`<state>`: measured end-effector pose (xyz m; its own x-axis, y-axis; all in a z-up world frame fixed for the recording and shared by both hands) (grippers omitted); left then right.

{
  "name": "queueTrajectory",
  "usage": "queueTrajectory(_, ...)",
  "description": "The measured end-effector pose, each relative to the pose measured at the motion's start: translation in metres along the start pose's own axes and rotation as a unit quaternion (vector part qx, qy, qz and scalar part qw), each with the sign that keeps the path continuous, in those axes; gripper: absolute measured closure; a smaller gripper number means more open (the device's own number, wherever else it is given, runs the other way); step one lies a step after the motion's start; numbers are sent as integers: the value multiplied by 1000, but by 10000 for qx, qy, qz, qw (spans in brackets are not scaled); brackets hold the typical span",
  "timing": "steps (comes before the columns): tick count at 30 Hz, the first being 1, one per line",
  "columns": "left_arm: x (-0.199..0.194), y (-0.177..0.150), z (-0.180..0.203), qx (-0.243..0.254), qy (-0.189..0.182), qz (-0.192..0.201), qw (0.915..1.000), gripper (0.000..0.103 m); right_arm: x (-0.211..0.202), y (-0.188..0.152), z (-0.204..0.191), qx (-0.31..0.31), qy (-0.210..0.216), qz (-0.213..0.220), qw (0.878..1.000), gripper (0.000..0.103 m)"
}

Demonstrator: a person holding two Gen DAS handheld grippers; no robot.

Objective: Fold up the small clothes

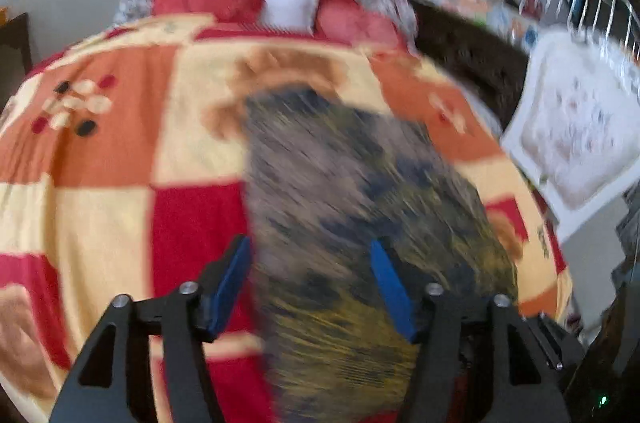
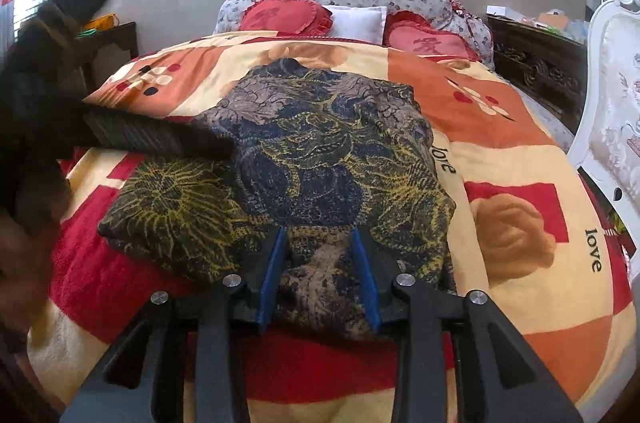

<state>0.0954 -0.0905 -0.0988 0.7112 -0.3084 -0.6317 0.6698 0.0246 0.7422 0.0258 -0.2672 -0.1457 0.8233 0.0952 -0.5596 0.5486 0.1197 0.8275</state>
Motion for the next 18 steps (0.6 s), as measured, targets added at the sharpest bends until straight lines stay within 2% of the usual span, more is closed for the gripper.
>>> queueTrajectory(1,0,4,-12,-68,54,22,10000,26,0,0,0,21,17,10,10000,57)
queueTrajectory(3,9,9,-40,-416,-60,-181,9990,25,-1,0,1,65,50,36,10000,57)
queueTrajectory(5,27,10,-51,-962,-756,-518,9911,25,-1,0,1,94,64,60,9999,57)
queueTrajectory(8,54,4,-42,-1519,-1617,-1075,9691,25,-1,0,1,84,41,73,9999,56)
queueTrajectory(9,64,0,-33,-1678,-1926,-1295,9581,25,-1,0,0,85,39,73,9999,56)
queueTrajectory(11,74,-2,-19,-1761,-2147,-1418,9502,23,-1,1,1,85,43,74,9999,56)
queueTrajectory(12,77,2,-14,-1779,-2233,-1361,9487,17,-1,1,0,84,43,77,9999,56)
queueTrajectory(14,80,6,-4,-2036,-2566,-1457,9335,16,-1,1,0,90,40,80,9999,56)
queueTrajectory(16,82,9,-3,-2215,-2643,-1526,9262,16,-1,2,0,103,56,62,9999,56)
queueTrajectory(18,80,13,0,-2374,-2876,-1558,9147,17,-3,8,1,168,163,-45,9997,56)
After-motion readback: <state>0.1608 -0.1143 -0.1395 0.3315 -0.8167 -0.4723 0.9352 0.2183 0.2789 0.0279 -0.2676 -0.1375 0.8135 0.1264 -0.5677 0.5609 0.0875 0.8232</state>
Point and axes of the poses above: each gripper's, at about its wrist camera, not at the fingertips, and x roughly the way its jaws point, z to its right, y to its top, the point moved 10 cm from there along x, roughly the way its jaws point, and after that the axes turned 4 degrees about z, right-handed, at the moved point
